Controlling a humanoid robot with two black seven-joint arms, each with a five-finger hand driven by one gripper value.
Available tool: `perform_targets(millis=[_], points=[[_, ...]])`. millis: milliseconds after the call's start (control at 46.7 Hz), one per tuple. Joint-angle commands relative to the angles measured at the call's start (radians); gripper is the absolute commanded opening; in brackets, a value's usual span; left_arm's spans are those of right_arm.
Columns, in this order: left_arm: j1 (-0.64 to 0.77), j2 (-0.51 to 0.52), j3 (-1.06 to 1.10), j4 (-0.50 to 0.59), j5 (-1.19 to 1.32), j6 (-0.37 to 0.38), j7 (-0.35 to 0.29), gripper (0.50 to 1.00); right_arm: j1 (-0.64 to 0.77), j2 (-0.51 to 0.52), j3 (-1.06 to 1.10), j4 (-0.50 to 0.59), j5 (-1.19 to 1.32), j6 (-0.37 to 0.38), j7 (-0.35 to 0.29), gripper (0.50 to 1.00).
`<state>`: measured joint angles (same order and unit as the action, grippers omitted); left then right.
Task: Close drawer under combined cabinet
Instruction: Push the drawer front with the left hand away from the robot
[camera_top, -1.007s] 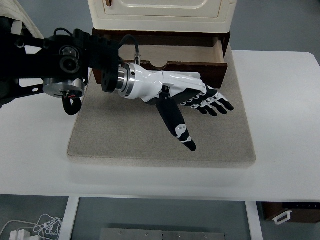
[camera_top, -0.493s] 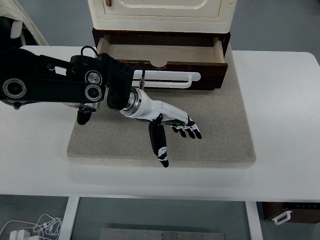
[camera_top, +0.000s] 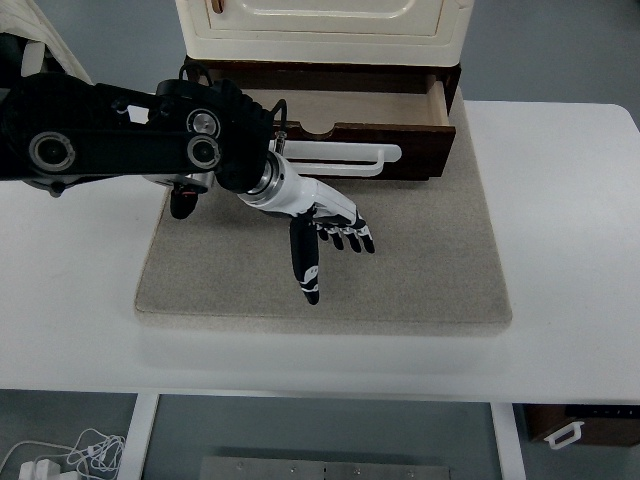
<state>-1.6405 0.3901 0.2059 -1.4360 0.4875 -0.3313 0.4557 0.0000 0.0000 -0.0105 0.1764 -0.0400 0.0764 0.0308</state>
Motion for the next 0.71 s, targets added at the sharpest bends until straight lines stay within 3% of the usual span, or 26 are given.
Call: perform_targets(millis=[0, 686], points=[[0.011, -0.013, -0.005, 0.022, 0.016, 0.0, 0.001, 1.0, 0.0, 0.0, 0.0, 0.0, 0.0, -0.001, 0.0, 0.952], [0.044, -0.068, -0.048, 0.187, 0.022, 0.005, 0.009, 1.0, 0.0, 0.0, 0.001, 0.0, 0.0, 0.0, 0.0, 0.952]])
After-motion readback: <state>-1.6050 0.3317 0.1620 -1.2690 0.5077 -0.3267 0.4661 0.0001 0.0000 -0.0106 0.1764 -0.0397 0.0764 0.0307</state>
